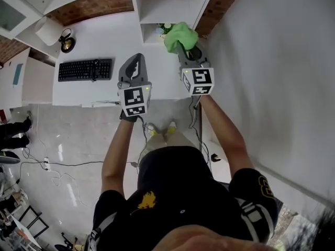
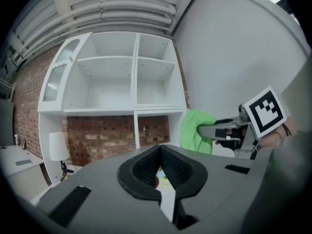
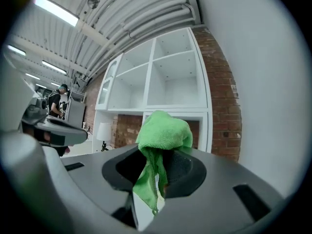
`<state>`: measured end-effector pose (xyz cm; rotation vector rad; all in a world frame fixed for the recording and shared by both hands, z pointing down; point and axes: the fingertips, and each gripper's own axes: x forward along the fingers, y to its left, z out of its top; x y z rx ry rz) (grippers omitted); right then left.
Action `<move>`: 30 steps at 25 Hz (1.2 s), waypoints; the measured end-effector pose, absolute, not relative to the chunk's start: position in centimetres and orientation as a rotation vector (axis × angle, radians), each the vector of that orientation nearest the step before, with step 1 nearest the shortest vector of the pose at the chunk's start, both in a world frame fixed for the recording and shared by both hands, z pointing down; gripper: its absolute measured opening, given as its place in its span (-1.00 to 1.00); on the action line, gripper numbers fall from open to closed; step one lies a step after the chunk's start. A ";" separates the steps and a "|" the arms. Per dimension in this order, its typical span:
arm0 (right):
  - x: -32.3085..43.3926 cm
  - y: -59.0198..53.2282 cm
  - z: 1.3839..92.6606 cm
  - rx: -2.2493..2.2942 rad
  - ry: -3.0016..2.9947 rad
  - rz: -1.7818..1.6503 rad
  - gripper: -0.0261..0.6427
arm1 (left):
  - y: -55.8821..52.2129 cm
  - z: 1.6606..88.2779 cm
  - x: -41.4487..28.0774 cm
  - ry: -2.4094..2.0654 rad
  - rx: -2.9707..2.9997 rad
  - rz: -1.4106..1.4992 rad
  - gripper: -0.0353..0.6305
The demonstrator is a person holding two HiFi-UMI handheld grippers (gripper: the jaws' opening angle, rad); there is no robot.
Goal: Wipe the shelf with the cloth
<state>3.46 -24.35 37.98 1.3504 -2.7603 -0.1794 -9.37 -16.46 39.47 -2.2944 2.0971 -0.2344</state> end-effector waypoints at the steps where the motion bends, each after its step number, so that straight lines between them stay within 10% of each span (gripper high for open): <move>1: 2.5 -25.0 37.1 1.345 -2.780 -0.220 -0.61 | -17.1 39.3 -10.0 2.096 -2.274 -0.239 -0.84; 30: -14.1 -48.5 43.2 0.829 -2.347 -0.846 -0.61 | -35.4 44.5 -14.4 2.082 -2.239 -0.199 -0.84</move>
